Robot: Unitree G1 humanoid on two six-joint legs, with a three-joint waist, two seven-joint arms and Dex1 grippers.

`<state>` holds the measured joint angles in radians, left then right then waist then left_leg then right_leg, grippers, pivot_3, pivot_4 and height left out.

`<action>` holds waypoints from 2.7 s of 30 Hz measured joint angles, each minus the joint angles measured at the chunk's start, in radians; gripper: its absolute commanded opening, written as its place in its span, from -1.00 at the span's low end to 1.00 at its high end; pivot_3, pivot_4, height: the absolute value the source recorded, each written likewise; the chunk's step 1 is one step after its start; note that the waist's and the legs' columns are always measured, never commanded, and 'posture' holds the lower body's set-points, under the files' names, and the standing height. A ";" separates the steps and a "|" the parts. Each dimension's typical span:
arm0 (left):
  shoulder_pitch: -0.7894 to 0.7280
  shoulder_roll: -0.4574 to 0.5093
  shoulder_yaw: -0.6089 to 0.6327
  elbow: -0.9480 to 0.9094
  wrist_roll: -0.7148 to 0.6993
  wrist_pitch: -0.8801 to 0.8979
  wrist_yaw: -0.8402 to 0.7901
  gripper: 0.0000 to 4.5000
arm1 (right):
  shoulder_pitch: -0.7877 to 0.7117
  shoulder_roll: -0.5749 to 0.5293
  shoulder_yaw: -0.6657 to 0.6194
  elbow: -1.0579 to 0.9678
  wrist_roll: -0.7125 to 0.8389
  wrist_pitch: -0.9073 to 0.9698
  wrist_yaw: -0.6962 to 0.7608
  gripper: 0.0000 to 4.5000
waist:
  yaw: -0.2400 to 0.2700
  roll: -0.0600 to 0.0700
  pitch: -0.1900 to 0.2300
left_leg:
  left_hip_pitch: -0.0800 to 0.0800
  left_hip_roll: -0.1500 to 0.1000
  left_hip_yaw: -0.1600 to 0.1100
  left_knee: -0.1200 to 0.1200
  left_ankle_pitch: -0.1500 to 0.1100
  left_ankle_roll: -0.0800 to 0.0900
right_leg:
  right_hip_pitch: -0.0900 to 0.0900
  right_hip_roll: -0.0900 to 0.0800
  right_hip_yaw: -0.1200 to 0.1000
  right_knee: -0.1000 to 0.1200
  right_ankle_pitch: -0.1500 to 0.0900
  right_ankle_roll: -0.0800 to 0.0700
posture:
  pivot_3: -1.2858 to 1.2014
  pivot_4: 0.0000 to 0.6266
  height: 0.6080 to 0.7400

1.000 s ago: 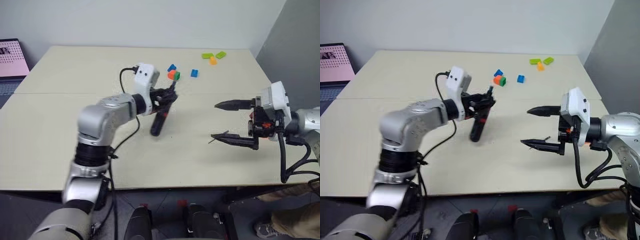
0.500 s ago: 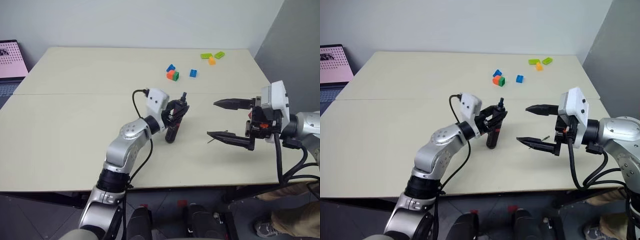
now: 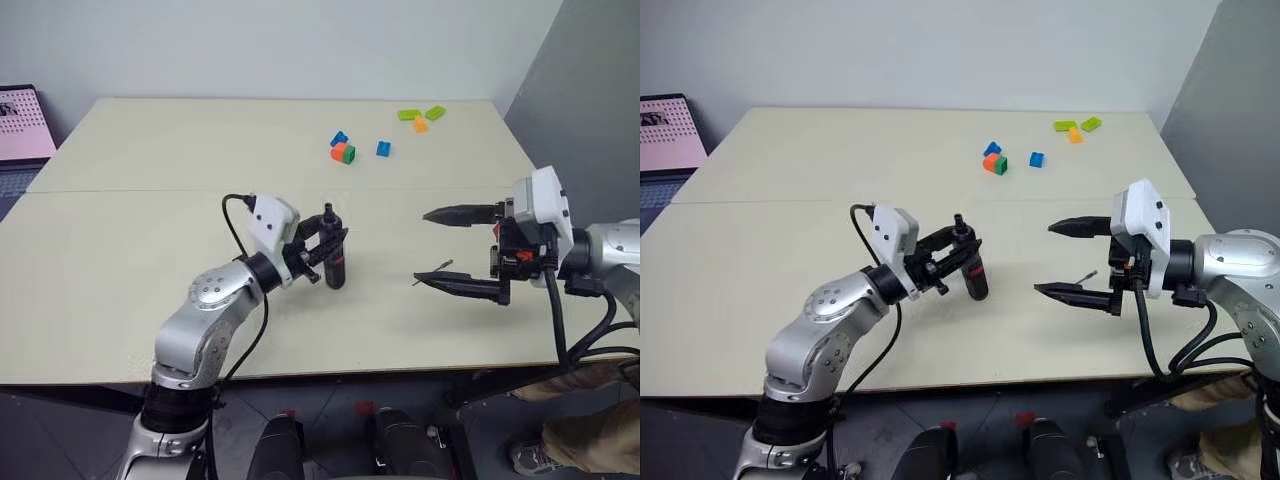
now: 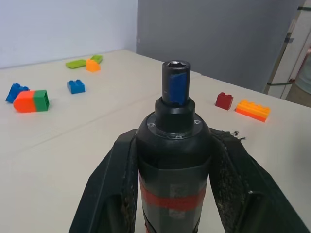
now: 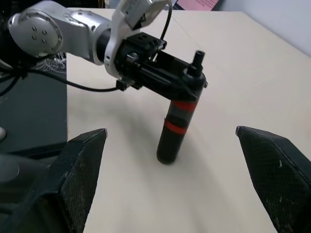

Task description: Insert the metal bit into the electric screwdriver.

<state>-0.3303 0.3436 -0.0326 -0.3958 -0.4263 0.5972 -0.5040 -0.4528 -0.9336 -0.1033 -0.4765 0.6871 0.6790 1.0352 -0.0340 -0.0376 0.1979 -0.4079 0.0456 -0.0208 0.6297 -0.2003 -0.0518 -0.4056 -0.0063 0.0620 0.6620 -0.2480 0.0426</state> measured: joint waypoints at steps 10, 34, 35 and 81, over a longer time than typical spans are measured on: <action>0.000 -0.013 -0.030 -0.016 0.012 -0.001 0.026 -0.26 | -0.239 -0.059 0.413 0.480 -0.481 -0.417 0.319 1.00 | -0.002 0.000 0.000 | 0.001 0.000 0.004 -0.002 0.000 0.000 | -0.001 0.000 0.003 -0.001 0.000 0.000 | 0.03 -0.52 1.00; 0.066 -0.018 -0.056 -0.067 0.050 -0.045 0.059 -0.26 | -0.746 0.371 0.708 1.638 -1.031 -1.053 0.423 -0.58 | -0.020 0.001 -0.001 | 0.008 0.000 0.005 -0.002 0.000 0.000 | 0.005 0.000 0.005 0.001 0.000 0.000 | 0.03 -0.52 1.00; 0.064 -0.018 -0.054 -0.068 0.049 -0.038 0.060 -0.26 | -0.746 0.373 0.704 1.641 -1.033 -1.058 0.422 -0.65 | -0.021 0.001 -0.001 | 0.009 0.000 0.005 -0.002 0.000 0.000 | 0.005 0.000 0.005 0.002 0.001 0.000 | 0.03 -0.52 1.00; -0.064 -0.199 -0.161 0.092 0.199 -0.127 0.148 -0.27 | -0.244 0.562 -0.100 0.186 -0.019 0.053 -0.386 -1.00 | 0.002 0.002 0.000 | -0.003 -0.001 0.002 -0.002 0.000 0.000 | -0.002 0.000 0.003 -0.002 0.003 0.005 | 0.03 -0.52 1.00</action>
<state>-0.3943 0.1445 -0.1934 -0.3041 -0.2272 0.4697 -0.3563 -0.6972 -0.3717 -0.2032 -0.2907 0.6677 0.7324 0.6492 -0.0325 -0.0355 0.1979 -0.4106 0.0451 -0.0190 0.6274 -0.2004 -0.0515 -0.4078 -0.0059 0.0647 0.6596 -0.2450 0.0476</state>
